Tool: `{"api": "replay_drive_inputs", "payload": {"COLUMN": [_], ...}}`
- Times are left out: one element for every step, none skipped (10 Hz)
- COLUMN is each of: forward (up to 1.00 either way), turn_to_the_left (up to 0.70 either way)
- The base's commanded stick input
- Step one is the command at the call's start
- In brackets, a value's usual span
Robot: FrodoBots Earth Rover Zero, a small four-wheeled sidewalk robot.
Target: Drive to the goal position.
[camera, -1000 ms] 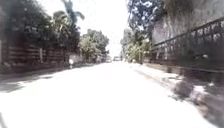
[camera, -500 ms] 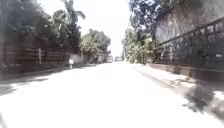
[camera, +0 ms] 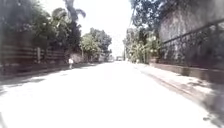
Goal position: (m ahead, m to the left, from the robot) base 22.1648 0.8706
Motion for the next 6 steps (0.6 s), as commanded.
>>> {"api": "replay_drive_inputs", "payload": {"forward": [0.69,0.69,0.68,0.66,0.65,0.66], "turn_to_the_left": [-0.12,-0.19,-0.23,-0.24,-0.30,-0.23]}}
